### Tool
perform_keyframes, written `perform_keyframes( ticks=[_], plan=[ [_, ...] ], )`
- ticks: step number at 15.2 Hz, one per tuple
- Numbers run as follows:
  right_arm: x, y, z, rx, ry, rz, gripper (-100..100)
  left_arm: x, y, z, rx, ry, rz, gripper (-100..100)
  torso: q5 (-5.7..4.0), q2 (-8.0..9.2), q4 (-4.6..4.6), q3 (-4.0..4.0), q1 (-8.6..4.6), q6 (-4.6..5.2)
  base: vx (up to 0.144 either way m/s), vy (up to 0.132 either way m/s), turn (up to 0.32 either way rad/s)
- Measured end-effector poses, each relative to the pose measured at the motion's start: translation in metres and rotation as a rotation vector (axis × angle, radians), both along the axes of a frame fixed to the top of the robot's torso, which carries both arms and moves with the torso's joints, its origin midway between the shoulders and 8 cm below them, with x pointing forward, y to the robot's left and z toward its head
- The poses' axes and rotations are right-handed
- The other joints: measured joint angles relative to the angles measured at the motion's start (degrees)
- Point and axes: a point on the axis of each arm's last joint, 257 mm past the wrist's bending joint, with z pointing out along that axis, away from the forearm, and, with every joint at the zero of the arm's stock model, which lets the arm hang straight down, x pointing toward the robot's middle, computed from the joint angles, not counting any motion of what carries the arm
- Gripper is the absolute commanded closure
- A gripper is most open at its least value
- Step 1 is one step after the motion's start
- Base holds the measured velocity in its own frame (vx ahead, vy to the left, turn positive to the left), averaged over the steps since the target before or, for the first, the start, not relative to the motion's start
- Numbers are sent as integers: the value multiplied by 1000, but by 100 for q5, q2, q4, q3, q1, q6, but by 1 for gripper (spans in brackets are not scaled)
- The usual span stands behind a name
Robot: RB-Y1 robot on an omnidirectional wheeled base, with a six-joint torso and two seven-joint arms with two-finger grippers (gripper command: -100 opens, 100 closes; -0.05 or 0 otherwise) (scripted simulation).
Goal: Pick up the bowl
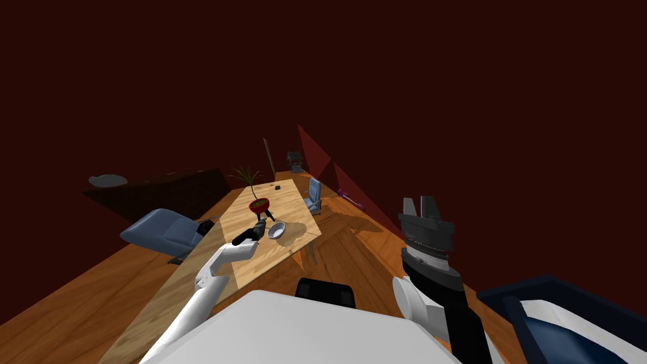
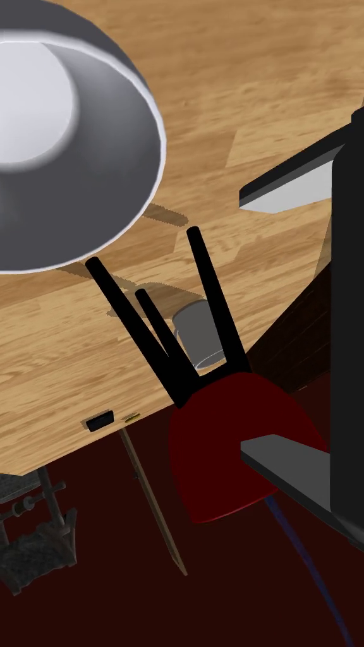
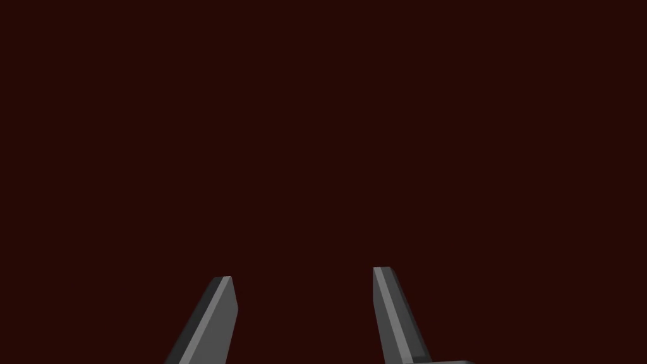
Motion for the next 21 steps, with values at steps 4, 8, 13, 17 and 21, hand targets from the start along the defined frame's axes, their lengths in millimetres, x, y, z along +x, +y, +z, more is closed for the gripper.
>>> perform_keyframes(
  ticks=[4, 8, 13, 17, 21],
  plan=[
    [0, 0, 0, 0, 0, 0, 0, -13, 7, -20, -54, 65, 51, -100, 0, 0, 0, 0, -1, -1, -8, 8, -119],
    [0, 0, 0, 0, 0, 0, 0, -30, 14, -44, -116, 136, 107, -100, 1, -1, 0, 0, 0, -1, -7, 7, -119],
    [0, 0, 0, 0, 0, 0, 0, -49, 19, -66, -191, 216, 170, -100, 0, -1, 0, -1, -1, -2, -6, 7, -114],
    [0, 0, 0, 0, 0, 0, 0, -65, 16, -85, -255, 279, 219, -100, 0, -2, 0, -1, -1, -1, -4, 7, -131],
    [0, 0, 0, 0, 0, 0, 0, -80, 12, -103, -317, 341, 264, -100, 0, -4, -1, -2, -1, -1, -1, 6, -107]
  ],
)
